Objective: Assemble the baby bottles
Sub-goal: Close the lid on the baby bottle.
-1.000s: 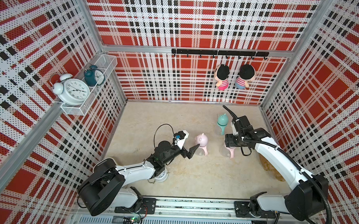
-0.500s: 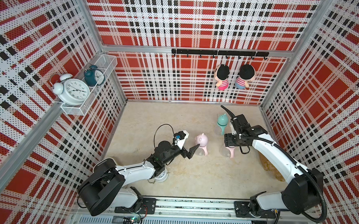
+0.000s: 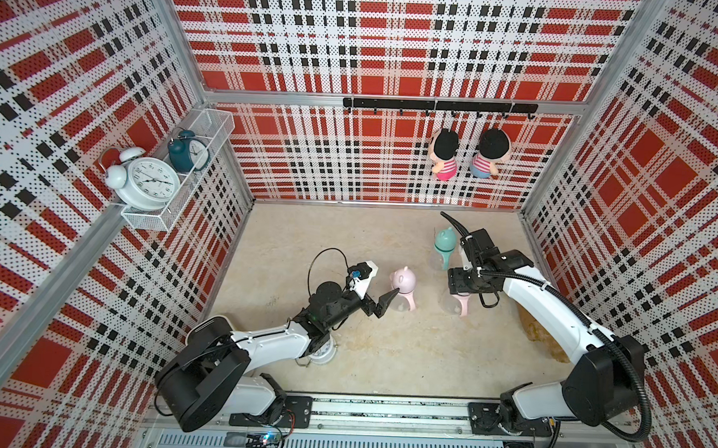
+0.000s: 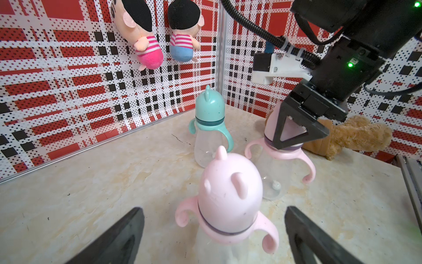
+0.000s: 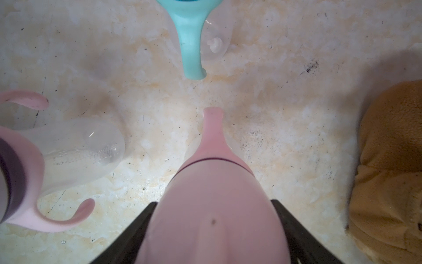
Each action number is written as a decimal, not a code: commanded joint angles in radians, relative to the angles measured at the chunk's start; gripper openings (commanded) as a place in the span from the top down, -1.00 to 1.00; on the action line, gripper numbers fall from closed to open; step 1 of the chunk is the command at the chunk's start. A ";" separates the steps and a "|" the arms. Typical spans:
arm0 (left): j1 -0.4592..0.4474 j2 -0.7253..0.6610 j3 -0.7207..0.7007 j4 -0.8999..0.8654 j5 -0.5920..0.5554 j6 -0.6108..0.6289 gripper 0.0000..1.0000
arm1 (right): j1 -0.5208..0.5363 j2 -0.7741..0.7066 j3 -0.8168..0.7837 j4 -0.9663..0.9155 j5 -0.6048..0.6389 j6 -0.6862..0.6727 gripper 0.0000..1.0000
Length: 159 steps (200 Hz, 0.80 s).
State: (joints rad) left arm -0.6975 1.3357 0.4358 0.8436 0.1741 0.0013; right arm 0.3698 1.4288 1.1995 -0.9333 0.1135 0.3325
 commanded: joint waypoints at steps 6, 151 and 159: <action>-0.006 0.006 0.024 0.005 -0.003 0.005 -0.96 | -0.008 0.010 0.030 -0.016 0.017 -0.008 -0.53; 0.059 -0.039 0.089 -0.046 0.001 -0.068 -0.96 | -0.010 -0.094 0.156 0.043 0.064 -0.020 -0.84; 0.071 -0.039 0.119 -0.076 -0.017 -0.072 -0.96 | -0.016 -0.111 0.157 0.066 0.077 -0.020 -0.87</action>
State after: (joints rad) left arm -0.6659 1.3293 0.4698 0.8104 0.1757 -0.0307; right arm 0.3698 1.3949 1.3239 -0.9241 0.1307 0.3199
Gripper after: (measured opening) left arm 0.983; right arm 0.917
